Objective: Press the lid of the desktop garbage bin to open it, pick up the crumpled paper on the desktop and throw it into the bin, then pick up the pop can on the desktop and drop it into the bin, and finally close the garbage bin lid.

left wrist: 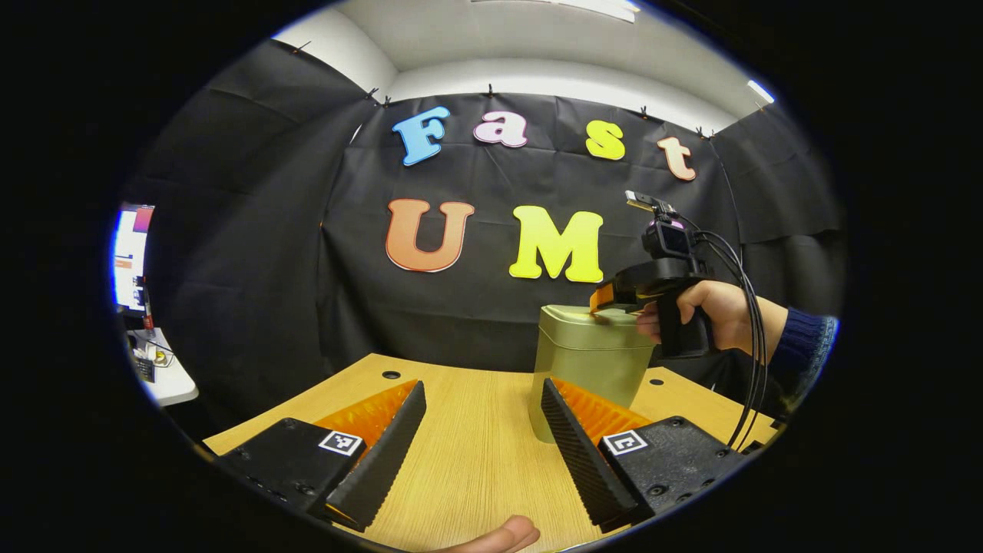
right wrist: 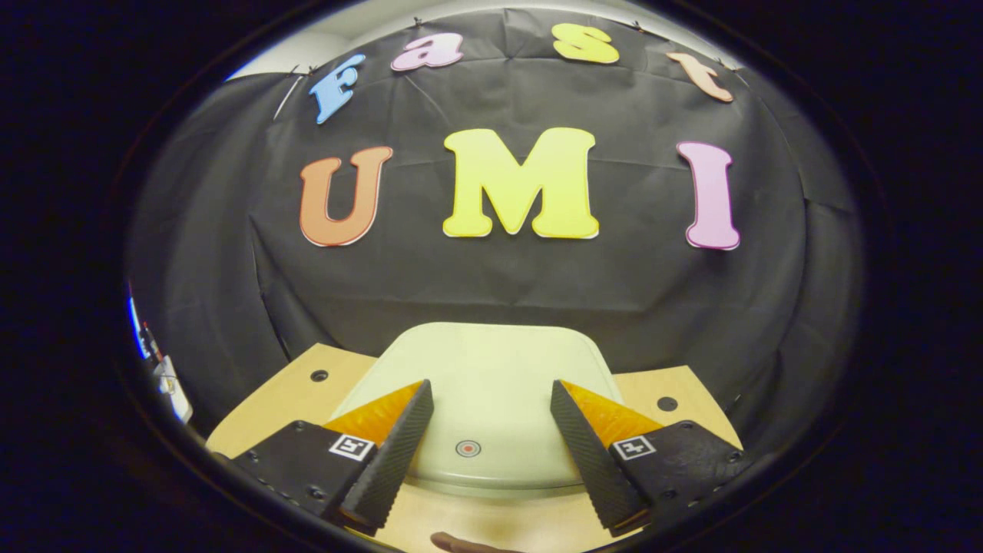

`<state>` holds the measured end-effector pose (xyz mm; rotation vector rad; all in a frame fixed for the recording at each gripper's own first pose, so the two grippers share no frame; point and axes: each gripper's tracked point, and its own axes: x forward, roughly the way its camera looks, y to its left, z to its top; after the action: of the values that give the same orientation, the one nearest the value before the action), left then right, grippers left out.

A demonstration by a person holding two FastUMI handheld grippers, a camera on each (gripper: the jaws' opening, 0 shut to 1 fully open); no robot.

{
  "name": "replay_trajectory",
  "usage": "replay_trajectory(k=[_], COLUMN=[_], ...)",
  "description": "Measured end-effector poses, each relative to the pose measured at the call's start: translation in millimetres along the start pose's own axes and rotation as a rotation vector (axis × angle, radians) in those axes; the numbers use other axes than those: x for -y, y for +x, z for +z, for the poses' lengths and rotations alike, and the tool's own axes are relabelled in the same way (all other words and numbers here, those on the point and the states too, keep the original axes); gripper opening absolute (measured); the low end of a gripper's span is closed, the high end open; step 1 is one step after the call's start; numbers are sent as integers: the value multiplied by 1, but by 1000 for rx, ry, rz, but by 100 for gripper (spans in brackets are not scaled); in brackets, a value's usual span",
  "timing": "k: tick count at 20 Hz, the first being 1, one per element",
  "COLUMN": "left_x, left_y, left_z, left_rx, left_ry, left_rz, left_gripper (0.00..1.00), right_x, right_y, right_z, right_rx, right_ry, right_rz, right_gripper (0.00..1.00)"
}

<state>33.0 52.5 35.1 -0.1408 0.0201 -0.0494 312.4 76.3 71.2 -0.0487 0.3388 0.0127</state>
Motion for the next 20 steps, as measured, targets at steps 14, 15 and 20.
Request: replay_trajectory(k=[14, 15, 20], left_x=[1, 0, 1], left_y=[0, 0, 2], left_z=[0, 0, -4], left_rx=[-1, -3, -11], left_ry=[3, 3, 7], left_rz=[3, 5, 3], left_gripper=[98, 98, 98], right_x=[-2, -2, -2], right_y=[3, 4, 2], right_z=[-1, -4, 1], right_rx=[193, 186, 209], right_ry=[-4, -9, 21], right_rz=[-21, -13, 16], right_gripper=[98, 98, 95])
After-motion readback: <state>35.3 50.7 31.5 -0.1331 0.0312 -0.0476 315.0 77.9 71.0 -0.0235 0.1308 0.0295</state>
